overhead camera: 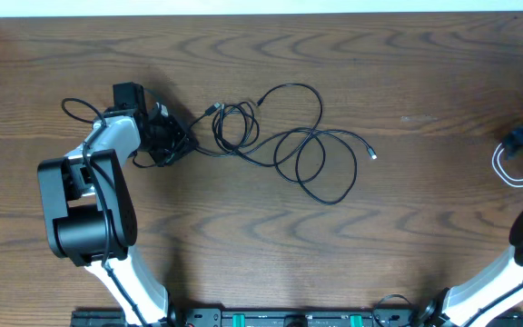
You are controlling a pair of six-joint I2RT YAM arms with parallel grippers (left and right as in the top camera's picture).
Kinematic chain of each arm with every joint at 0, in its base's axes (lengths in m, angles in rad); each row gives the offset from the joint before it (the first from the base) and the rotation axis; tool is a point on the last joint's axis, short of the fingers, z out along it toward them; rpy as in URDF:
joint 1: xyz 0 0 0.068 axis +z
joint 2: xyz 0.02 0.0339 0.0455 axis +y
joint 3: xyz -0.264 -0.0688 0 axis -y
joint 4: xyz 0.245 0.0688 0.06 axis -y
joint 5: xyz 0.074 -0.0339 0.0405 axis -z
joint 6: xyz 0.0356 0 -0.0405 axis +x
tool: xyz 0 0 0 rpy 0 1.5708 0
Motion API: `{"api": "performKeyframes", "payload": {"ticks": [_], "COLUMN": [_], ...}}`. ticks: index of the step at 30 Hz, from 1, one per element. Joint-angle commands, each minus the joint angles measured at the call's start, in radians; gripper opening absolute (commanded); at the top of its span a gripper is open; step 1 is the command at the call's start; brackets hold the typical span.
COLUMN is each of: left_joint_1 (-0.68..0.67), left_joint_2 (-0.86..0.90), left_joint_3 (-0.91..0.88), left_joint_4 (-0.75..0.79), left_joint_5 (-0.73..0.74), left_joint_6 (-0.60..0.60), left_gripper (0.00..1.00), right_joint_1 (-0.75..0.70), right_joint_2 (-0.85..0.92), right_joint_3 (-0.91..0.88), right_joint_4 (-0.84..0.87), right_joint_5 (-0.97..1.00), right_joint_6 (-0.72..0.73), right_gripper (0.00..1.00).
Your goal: Untangle cables
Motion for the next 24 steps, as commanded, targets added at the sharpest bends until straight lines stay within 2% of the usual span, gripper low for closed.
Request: {"api": "performKeyframes", "payload": {"ticks": [1, 9, 13, 15, 18, 19, 21, 24], "left_joint_1": [-0.004, -0.004, -0.004, -0.004, -0.004, -0.004, -0.004, -0.004], "left_joint_2": [0.014, 0.014, 0.014, 0.014, 0.014, 0.014, 0.014, 0.014], "left_joint_3": [-0.005, -0.005, -0.005, -0.005, -0.005, -0.005, -0.005, -0.005], "left_joint_4": [-0.006, -0.006, -0.006, -0.006, -0.006, -0.006, -0.006, -0.006], "left_joint_5": [-0.069, -0.069, -0.069, -0.069, -0.069, -0.069, -0.069, -0.069], "left_joint_6": [-0.003, -0.002, -0.003, -0.002, -0.003, -0.002, -0.002, -0.002], "left_gripper": [0.08, 0.08, 0.08, 0.08, 0.08, 0.09, 0.08, 0.08], "right_joint_1": [-0.034, -0.119, -0.143, -0.144, -0.14, -0.137, -0.129, -0.114], "right_joint_2": [-0.032, -0.03, -0.03, -0.03, -0.03, -0.03, -0.03, -0.03], "right_joint_3": [0.01, -0.074, -0.159, -0.195, -0.24, -0.251, -0.267, -0.282], "right_joint_4": [-0.004, 0.094, 0.207, 0.28, 0.4, 0.427, 0.468, 0.496], "right_joint_5": [0.143, 0.156, 0.039, -0.072, -0.328, -0.4, -0.494, -0.515], "right_joint_6": [0.186, 0.214, 0.188, 0.053, -0.257, -0.32, -0.374, -0.382], "right_gripper": [0.99, 0.99, 0.99, 0.99, 0.99, 0.99, 0.99, 0.99]}}
